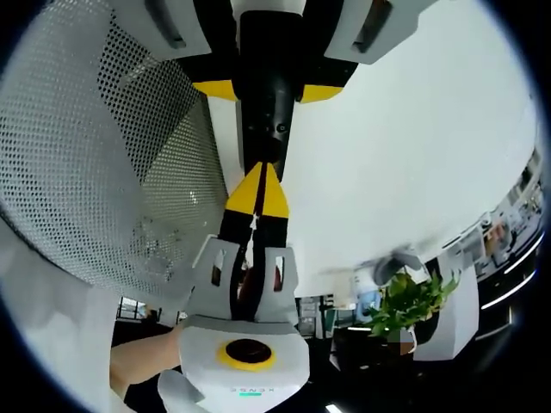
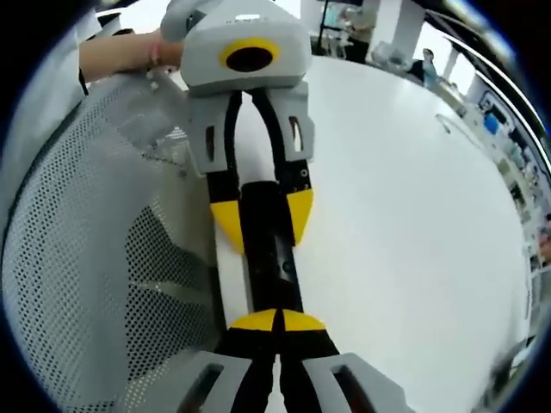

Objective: Press the specified remote control buttons in sequence, fully releasing each button before pressing the next.

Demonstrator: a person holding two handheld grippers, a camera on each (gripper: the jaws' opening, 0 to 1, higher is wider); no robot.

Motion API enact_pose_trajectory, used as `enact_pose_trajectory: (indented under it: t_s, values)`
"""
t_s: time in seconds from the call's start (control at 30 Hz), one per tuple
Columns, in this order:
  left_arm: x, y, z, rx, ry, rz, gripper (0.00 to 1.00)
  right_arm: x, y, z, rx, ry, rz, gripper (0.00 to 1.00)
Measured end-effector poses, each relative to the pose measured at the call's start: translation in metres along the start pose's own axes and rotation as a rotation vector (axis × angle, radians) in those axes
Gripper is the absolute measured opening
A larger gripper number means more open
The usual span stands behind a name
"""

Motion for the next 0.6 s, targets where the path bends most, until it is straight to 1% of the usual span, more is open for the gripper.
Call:
enact_pose_trajectory:
  t_s: [0.03, 0.1, 0.17, 0.23, 0.3, 0.4, 0.43, 0.53, 0.6]
  values:
    - [0.000, 0.000, 0.000, 0.000, 0.000, 0.000, 0.25, 0.001, 0.000, 0.000, -0.002, -0.029, 0.020, 0.00]
    - [0.000, 0.000, 0.000, 0.000, -0.001, -0.001, 0.25, 0.004, 0.001, 0.000, 0.002, -0.052, 0.073, 0.00]
    - [0.000, 0.000, 0.000, 0.001, -0.002, -0.002, 0.25, 0.006, 0.002, 0.000, 0.004, -0.045, 0.090, 0.00]
    - [-0.001, 0.000, 0.000, 0.000, -0.002, -0.003, 0.25, 0.004, 0.001, -0.002, 0.012, -0.033, 0.089, 0.00]
    - [-0.001, 0.000, 0.000, 0.000, -0.002, -0.003, 0.25, 0.002, 0.000, -0.002, 0.015, 0.012, 0.054, 0.00]
    - [-0.001, 0.000, 0.000, 0.000, -0.003, -0.004, 0.25, -0.003, -0.001, -0.001, 0.007, 0.071, -0.036, 0.00]
    - [0.000, 0.000, 0.000, 0.000, -0.002, -0.004, 0.25, -0.004, -0.001, -0.001, 0.006, 0.079, -0.047, 0.00]
    - [0.000, 0.000, 0.000, 0.001, -0.002, -0.004, 0.25, -0.008, -0.002, -0.001, 0.001, 0.121, -0.130, 0.00]
    - [0.000, 0.000, 0.000, 0.000, -0.002, -0.005, 0.25, -0.012, -0.002, 0.000, -0.004, 0.201, -0.205, 0.00]
Point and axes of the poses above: the point that each gripper's makers call its tool centre point, and the gripper's own axes: y roughly forward along the fingers, z roughly to its left, x roughly out of its top, the point moved 6 cm from there along -y, roughly backward along the fingers, and after that the axes turned 2 degrees about y, right-handed, at the moved point
